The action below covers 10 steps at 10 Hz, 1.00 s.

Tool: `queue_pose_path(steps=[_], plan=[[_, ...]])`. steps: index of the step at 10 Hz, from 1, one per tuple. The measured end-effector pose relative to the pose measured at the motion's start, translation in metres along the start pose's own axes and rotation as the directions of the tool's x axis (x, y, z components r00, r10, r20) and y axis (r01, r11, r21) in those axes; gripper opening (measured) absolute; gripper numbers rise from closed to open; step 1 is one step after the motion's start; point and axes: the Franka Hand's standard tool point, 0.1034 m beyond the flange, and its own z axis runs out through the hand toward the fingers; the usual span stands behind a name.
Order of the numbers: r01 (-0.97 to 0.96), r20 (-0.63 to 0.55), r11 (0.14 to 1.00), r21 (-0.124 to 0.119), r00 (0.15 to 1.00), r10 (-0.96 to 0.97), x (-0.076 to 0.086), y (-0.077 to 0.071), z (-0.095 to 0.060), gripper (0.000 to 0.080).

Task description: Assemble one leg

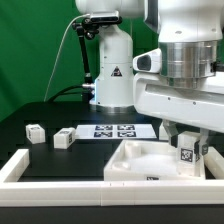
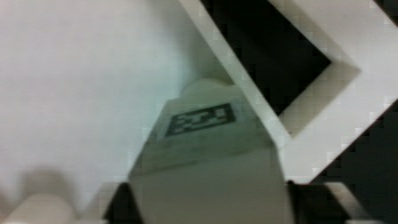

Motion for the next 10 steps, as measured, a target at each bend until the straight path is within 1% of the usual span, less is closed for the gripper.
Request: queue_pose_path(steps=[1,2,3,5,10], plan=[[0.000,0.000,1.000,0.000,1.000,0.000,0.0000,0.0001,0.0002,0.0532],[0.000,0.000,1.000,0.000,1.000,0.000,-0.0001,0.0001,0.0003,0.0625],[0.000,0.000,1.000,-0.001,1.000,0.000,-0.0001,0.0002,0.0004,0.0642],[0.000,0.000,1.000,-0.001,1.000,0.000,-0.0001,0.0002,0.0006,0.0648],[0.000,0.001,1.000,-0.001,1.000,0.000,-0.0001,0.0003,0.0008,0.0649]])
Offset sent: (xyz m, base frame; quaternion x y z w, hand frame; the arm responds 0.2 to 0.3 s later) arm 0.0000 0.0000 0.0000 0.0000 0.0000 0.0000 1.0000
